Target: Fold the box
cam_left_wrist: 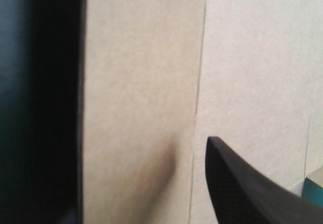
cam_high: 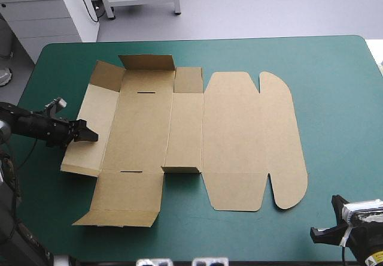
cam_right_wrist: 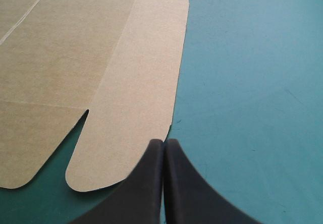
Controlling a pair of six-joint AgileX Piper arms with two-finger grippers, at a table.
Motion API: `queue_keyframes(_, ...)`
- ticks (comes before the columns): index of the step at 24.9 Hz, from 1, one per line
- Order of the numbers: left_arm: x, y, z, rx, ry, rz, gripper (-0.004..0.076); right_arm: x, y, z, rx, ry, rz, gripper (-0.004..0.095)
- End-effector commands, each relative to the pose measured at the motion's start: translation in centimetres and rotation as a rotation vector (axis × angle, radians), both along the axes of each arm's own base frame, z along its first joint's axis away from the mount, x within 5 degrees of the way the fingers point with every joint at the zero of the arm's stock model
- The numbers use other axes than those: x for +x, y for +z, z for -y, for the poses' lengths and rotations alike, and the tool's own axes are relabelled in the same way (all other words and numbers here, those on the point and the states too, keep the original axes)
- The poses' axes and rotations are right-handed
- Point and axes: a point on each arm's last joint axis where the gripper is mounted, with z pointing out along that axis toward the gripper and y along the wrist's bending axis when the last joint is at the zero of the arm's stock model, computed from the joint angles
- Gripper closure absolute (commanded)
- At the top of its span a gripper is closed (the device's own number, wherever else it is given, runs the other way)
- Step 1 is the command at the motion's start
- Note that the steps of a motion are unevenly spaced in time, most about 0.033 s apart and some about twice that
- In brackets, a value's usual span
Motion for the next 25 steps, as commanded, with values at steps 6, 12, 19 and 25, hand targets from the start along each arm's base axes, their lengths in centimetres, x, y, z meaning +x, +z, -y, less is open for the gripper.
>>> queue_keyframes(6,-0.1,2.4,3.3,-0.047,-0.120,0.001,0.0338,0.2,1.3,0.0,-0.002,0.005,0.088,0.0928)
queue_keyframes(12,0.3,2.7,3.6,-0.102,-0.077,0.021,0.0338,0.2,1.3,0.0,-0.002,0.005,0.088,0.0928)
queue_keyframes(19,-0.2,2.3,3.2,-0.036,-0.113,-0.022,0.0351,0.2,1.3,0.0,-0.002,0.005,0.088,0.0928)
queue_keyframes(25,-0.6,1.8,2.8,0.037,-0.185,-0.023,0.0626,0.2,1.3,0.0,-0.002,0.005,0.088,0.0927)
